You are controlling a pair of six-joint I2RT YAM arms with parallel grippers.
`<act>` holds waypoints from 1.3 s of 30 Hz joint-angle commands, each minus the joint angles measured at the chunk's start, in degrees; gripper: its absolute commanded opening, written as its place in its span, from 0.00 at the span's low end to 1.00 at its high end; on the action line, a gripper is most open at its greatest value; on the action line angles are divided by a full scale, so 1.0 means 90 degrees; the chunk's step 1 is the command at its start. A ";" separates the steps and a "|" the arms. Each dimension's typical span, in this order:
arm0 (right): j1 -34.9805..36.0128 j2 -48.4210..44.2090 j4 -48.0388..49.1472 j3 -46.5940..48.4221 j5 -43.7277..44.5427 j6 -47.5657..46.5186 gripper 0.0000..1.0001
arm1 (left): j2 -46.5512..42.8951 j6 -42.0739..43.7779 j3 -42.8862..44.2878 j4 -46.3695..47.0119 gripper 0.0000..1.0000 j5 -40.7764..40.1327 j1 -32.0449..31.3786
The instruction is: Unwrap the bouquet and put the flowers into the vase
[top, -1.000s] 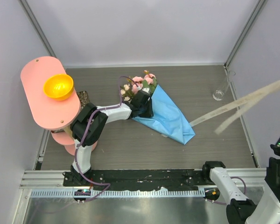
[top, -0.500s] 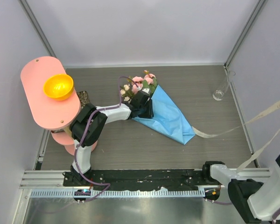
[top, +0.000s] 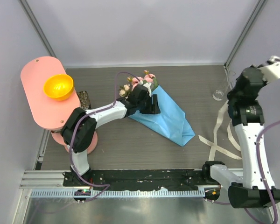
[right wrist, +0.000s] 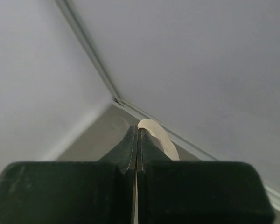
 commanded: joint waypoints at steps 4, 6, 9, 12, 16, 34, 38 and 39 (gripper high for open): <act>-0.0097 -0.0979 -0.0315 -0.1830 0.2828 0.2092 0.01 | -0.1252 0.0442 0.0883 -0.0412 0.61 0.0673 -0.0157; -0.0117 -0.1438 -0.0355 -0.2513 0.2800 0.2516 0.01 | -0.1680 0.0452 0.0816 -0.0451 0.61 0.0663 -0.0167; -0.0126 -0.1596 -0.0753 -0.2916 0.2819 0.2966 0.01 | -0.2218 0.0432 0.0533 -0.0354 0.63 0.0624 -0.0167; -0.0136 -0.1712 -0.1389 -0.2770 0.3247 0.2949 0.01 | -0.2522 0.0364 0.0289 -0.0208 0.67 0.0798 -0.0167; 0.0020 -0.1918 -0.1205 -0.2935 0.3912 0.2285 0.04 | -0.2650 0.0325 0.0307 -0.0256 0.69 0.1121 -0.0167; 0.0137 -0.1267 -0.0445 -0.4115 -0.5273 0.1902 0.62 | -0.4730 0.0286 -0.0473 -0.0734 0.80 0.1493 -0.0167; 0.2298 -0.0542 0.0484 -0.4809 -0.5621 0.1437 0.59 | -0.5072 0.0208 -0.0981 -0.0802 0.82 0.1299 -0.0167; 0.2866 -0.0328 0.0543 -0.4868 -0.5232 0.1327 0.60 | -0.5111 0.0217 -0.1127 -0.0900 0.82 0.1278 -0.0167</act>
